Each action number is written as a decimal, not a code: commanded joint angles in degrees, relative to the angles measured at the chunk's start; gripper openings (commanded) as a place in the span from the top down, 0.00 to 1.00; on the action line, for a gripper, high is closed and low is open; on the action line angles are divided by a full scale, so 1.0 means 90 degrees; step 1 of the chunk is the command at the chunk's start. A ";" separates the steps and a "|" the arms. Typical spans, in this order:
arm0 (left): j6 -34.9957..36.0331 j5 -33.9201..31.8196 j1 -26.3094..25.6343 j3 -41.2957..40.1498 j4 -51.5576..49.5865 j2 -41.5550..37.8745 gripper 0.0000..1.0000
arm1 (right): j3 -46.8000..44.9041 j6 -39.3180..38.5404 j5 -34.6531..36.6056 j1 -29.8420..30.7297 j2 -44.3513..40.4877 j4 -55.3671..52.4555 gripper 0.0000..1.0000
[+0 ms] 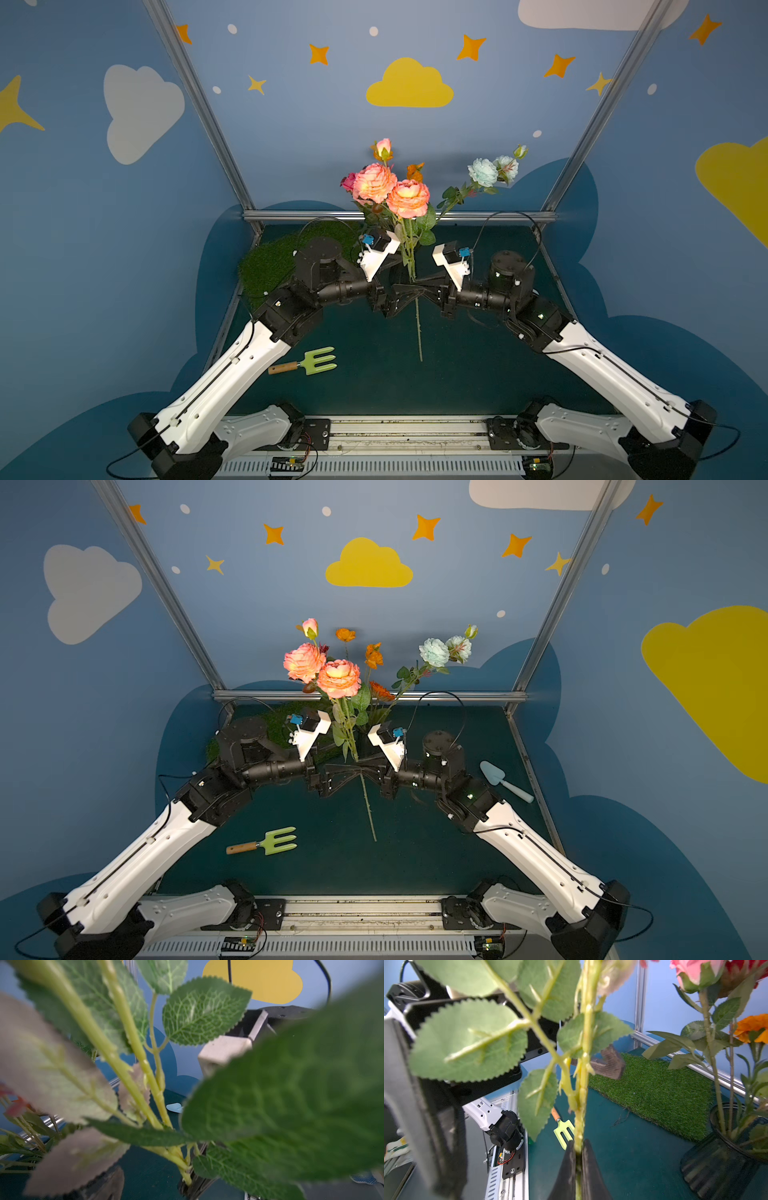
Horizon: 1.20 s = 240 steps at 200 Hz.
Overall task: Pick out pink flowers from the vase
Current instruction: Place the flower at the center of the board.
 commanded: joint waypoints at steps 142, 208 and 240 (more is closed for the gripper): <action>0.0974 -0.2073 -0.0006 -0.0622 -0.0311 -0.0631 0.00 | 0.0400 -0.0150 0.5619 0.0111 -0.2056 -0.3004 1.00; 0.1252 -0.1976 0.0004 -0.0646 -0.0585 -0.0671 0.00 | 0.1266 0.0593 0.6700 -0.0467 -0.1375 -0.4640 1.00; 0.1243 -0.1937 0.0004 -0.0847 -0.0496 -0.0697 0.00 | 0.1269 0.1089 0.6967 -0.1103 -0.1390 -0.4902 1.00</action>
